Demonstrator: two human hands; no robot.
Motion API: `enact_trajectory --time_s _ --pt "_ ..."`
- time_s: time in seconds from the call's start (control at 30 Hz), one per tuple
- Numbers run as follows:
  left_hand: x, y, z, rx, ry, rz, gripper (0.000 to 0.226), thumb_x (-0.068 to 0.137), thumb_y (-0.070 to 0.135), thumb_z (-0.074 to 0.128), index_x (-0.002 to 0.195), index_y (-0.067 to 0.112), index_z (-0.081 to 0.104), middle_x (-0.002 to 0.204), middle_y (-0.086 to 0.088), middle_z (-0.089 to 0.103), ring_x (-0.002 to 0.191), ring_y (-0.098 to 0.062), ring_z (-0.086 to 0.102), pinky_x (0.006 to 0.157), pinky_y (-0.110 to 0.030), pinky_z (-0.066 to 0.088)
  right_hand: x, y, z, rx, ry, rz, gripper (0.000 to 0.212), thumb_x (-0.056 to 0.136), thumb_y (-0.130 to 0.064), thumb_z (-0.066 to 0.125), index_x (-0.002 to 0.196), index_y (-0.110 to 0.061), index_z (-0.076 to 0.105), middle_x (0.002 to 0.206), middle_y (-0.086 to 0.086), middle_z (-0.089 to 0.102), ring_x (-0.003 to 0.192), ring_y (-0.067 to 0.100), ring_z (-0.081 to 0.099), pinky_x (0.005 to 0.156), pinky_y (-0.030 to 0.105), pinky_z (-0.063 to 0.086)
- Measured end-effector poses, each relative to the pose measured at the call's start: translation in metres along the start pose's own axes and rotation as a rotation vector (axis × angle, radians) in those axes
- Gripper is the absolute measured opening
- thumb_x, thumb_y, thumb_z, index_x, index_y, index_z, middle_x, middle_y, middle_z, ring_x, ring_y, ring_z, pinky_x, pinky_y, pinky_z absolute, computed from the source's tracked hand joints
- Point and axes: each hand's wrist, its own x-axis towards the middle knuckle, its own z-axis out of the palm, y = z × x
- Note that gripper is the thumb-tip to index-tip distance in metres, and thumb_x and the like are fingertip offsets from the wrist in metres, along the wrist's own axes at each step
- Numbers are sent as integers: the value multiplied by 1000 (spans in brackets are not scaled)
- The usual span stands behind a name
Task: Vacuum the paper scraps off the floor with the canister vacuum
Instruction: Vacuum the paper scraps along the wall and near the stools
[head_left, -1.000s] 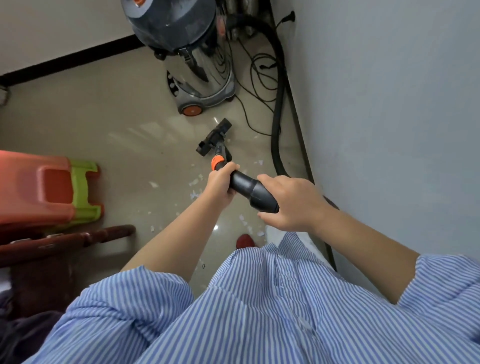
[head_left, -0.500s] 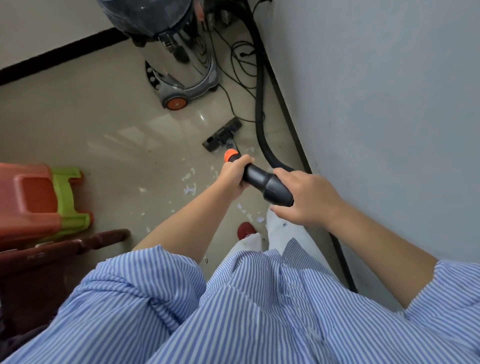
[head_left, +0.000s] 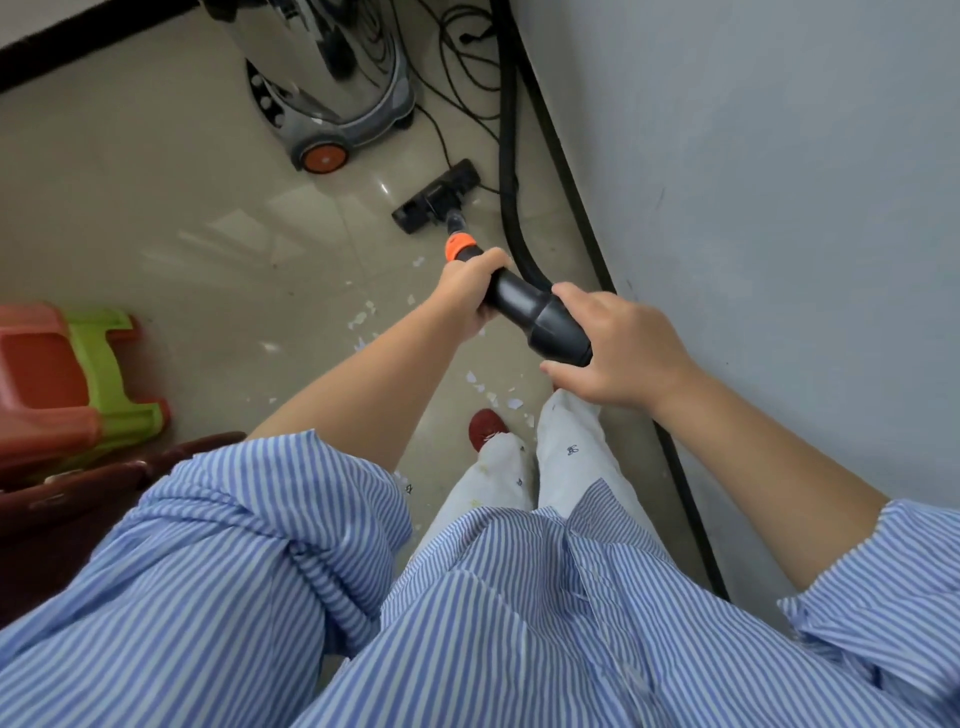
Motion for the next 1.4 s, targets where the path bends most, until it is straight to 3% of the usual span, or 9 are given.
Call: enact_trajectory --time_s 0.3,0.43,0.5,0.77,0.93,1.07,1.23,1.33,1.4 --pt "-19 -19 15 16 -101 -90 14 90 8 56 85 10 43 80 -7 49 71 -16 53 66 -26 50 -33 1 -24 11 -10 20 67 78 -43 66 133 -11 44 104 11 62 84 28 57 65 24 31" --pt "-30 -32 15 18 -118 -116 20 88 7 57 102 7 42 80 -7 48 70 -17 53 63 -26 50 -53 -9 -33 -2 -49 33 65 83 -48 57 137 -19 35 112 4 58 93 23 56 67 24 35" --pt "-37 -37 17 45 -127 -143 17 88 8 57 98 8 43 82 -7 49 71 -17 53 64 -26 50 -64 -11 -37 1 -66 53 64 83 -49 56 136 -20 34 113 3 58 95 22 56 68 25 38" --pt "-61 -56 26 111 -131 -176 13 90 7 54 90 10 42 81 -8 48 69 -16 52 63 -25 49 -96 -7 -27 57 -6 97 78 68 -56 47 133 -13 44 103 8 63 87 27 59 69 29 42" --pt "-62 -60 13 166 -70 -126 19 89 9 53 102 6 40 80 -8 46 69 -16 51 62 -25 48 -101 -15 -5 70 57 87 73 65 -56 47 116 -5 59 77 8 66 60 26 61 51 23 36" --pt "-60 -50 7 255 -26 -64 14 89 9 53 96 6 41 79 -8 46 68 -16 50 60 -24 48 -98 -32 2 200 92 144 72 67 -48 56 127 -10 52 96 10 65 77 28 60 62 25 39" --pt "-63 -46 -5 287 17 -46 19 89 8 51 77 11 38 77 -6 44 66 -15 47 57 -23 44 -91 -45 10 220 71 147 69 67 -47 58 123 -7 54 89 11 66 72 28 60 59 25 40" --pt "-62 -45 -17 279 39 -44 8 89 9 51 92 6 44 75 -6 43 64 -14 46 52 -22 40 -83 -56 15 223 59 127 69 67 -53 53 117 -6 57 80 9 65 64 28 60 54 24 38" --pt "-61 -46 -24 280 51 -45 17 89 9 52 102 5 42 75 -5 44 63 -14 46 50 -22 39 -83 -62 16 237 58 122 69 67 -56 47 114 -6 58 75 8 65 58 27 59 50 25 40"
